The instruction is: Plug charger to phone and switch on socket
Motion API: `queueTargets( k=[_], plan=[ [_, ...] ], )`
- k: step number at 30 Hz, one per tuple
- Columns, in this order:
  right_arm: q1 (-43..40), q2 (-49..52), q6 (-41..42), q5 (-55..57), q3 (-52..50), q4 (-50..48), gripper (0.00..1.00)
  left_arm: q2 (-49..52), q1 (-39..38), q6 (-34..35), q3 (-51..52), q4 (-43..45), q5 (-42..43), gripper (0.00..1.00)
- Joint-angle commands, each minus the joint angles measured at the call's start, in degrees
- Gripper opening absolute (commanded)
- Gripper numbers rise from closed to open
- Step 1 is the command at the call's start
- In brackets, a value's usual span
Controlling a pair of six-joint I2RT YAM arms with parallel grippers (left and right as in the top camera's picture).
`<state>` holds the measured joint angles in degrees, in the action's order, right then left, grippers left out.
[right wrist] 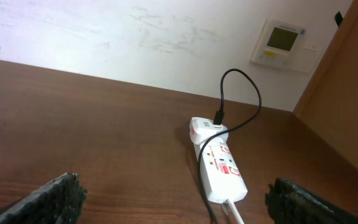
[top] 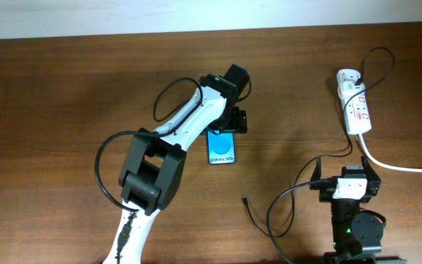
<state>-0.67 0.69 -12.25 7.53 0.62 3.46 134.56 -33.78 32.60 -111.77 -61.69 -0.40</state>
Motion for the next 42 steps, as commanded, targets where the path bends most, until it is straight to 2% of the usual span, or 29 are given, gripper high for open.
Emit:
queueTargets(
  k=[1, 42],
  plan=[
    [-0.2, -0.3, -0.2, 0.7, -0.3, 0.4, 0.98, 0.5, -0.2, 1.2, -0.8, -0.5, 0.1, 0.99],
    [-0.2, -0.3, -0.2, 0.7, -0.3, 0.4, 0.99, 0.5, -1.3, 2.7, 2.2, 0.5, -2.2, 0.99]
  ],
)
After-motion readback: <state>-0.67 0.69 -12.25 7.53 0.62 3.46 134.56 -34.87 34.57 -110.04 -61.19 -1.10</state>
